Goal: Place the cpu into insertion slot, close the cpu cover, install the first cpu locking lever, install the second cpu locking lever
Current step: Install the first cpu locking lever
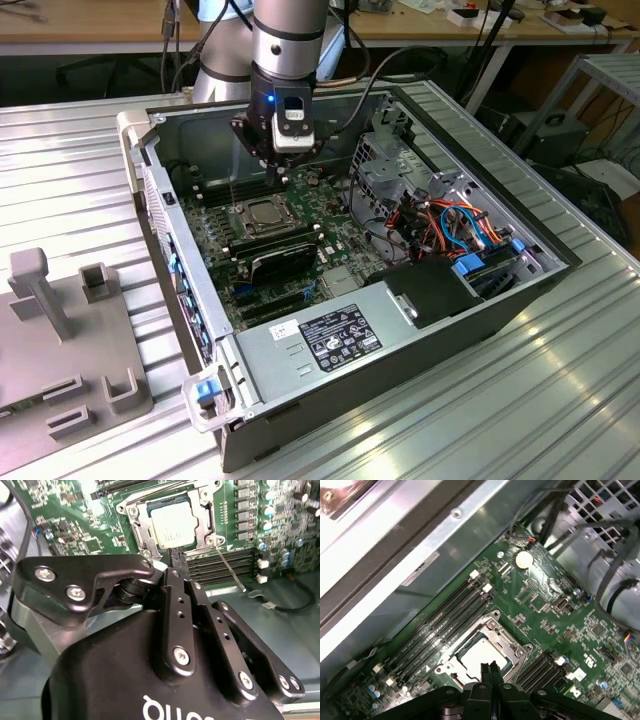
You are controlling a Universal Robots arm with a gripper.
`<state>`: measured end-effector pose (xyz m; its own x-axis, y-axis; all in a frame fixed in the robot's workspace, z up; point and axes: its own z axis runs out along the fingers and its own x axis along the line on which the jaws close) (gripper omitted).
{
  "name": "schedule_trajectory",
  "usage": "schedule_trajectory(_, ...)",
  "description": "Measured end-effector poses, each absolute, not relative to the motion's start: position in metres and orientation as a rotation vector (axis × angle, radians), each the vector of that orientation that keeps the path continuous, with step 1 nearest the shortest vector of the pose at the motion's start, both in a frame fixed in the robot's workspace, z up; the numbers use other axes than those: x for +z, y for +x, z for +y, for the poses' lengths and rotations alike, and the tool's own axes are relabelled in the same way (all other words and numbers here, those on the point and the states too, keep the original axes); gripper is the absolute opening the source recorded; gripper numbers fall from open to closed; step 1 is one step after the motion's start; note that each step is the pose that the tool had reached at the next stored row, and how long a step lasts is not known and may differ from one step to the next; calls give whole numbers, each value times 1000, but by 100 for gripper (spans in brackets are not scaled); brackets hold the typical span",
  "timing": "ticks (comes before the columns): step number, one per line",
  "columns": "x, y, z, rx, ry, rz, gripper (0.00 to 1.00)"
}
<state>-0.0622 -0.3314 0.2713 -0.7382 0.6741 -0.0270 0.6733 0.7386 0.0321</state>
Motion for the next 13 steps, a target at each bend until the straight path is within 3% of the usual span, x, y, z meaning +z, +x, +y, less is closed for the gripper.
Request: schedule_trajectory(13, 271, -62, -331, 38, 782, 3007, 11)
